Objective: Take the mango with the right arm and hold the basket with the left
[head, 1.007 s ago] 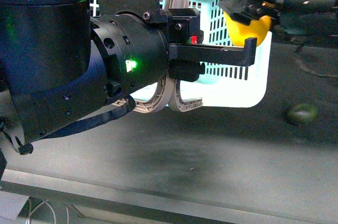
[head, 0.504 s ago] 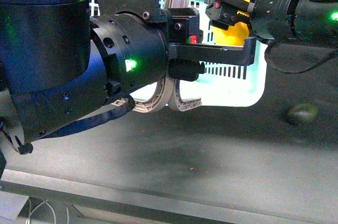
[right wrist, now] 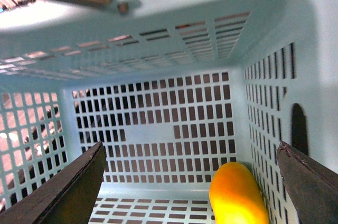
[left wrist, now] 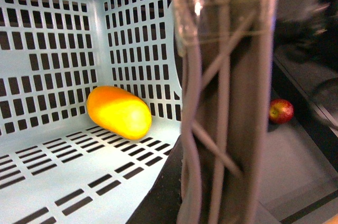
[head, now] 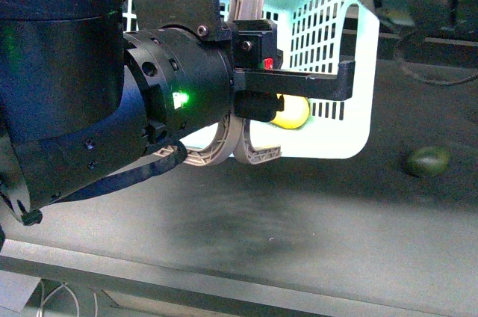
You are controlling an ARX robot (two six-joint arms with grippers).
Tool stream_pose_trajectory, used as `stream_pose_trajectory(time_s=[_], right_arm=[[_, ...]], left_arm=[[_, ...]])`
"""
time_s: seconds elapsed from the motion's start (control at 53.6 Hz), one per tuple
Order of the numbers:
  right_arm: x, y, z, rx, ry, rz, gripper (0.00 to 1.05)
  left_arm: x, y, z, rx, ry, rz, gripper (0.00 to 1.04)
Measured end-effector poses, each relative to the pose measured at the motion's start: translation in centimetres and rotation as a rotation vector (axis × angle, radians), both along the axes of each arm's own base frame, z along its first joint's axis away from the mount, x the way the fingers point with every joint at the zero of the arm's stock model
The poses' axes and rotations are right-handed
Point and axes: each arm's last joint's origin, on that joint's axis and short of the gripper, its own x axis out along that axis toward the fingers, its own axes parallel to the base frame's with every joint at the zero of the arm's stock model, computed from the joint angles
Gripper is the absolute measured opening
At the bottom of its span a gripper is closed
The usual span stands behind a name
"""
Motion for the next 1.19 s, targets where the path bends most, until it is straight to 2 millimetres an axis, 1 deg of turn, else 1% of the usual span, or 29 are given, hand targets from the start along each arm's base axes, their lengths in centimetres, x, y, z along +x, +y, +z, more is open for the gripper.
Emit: stream_pose_trajectory(time_s=[0.037, 0.056, 0.112, 0.224, 0.317, 0.41, 0.466, 0.485, 0.634, 0.728, 0.746, 0.84, 0.933, 0.989, 1.194], right_arm=[[-0.6, -0.4, 0.6, 0.009, -0.013, -0.025, 0.96], [-1.2, -0.9, 1.2, 0.014, -0.027, -0.056, 0.96], [-2.6, -1.9, 2.2, 0.023, -0.048, -0.128, 0.96], [-5.4, -3.6, 3.0, 0.024, -0.063, -0.233, 0.96], [-7.5, -4.8, 3.0, 0.023, -0.059, -0.287, 0.96], [-11.2, -6.1, 2.9, -0.001, -0.062, -0.382, 0.96], [-12.8, -6.5, 2.8, -0.014, -0.061, -0.405, 0.96], [-13.6, -6.7, 2.7, -0.029, -0.06, -0.421, 0.96], [-18.0, -7.3, 2.4, -0.063, -0.061, -0.464, 0.96], [-20.0, -7.5, 2.2, -0.08, -0.06, -0.477, 0.96], [-20.7, -7.5, 2.1, -0.096, -0.061, -0.482, 0.96], [-22.5, -7.3, 1.9, -0.115, -0.065, -0.479, 0.96], [-23.6, -7.1, 2.2, -0.109, -0.1, -0.452, 0.96], [-23.7, -7.1, 2.5, -0.098, -0.12, -0.453, 0.96], [-23.8, -7.1, 2.4, -0.1, -0.119, -0.453, 0.96]], left_arm=[[0.0, 0.0, 0.0, 0.001, -0.001, 0.0, 0.05], [0.0, 0.0, 0.0, 0.003, -0.002, 0.0, 0.05], [0.0, 0.0, 0.0, 0.004, -0.002, 0.0, 0.05], [0.0, 0.0, 0.0, 0.002, -0.001, 0.0, 0.05], [0.0, 0.0, 0.0, 0.003, -0.002, -0.002, 0.05], [0.0, 0.0, 0.0, 0.003, -0.002, -0.003, 0.05], [0.0, 0.0, 0.0, 0.002, -0.001, -0.004, 0.05], [0.0, 0.0, 0.0, 0.002, -0.001, -0.005, 0.05], [0.0, 0.0, 0.0, 0.002, -0.001, -0.005, 0.05], [0.0, 0.0, 0.0, 0.002, -0.002, -0.003, 0.05], [0.0, 0.0, 0.0, 0.003, -0.002, -0.002, 0.05], [0.0, 0.0, 0.0, 0.003, -0.002, -0.001, 0.05], [0.0, 0.0, 0.0, 0.003, -0.002, -0.001, 0.05], [0.0, 0.0, 0.0, 0.002, -0.002, -0.001, 0.05], [0.0, 0.0, 0.0, 0.002, -0.001, -0.006, 0.05]])
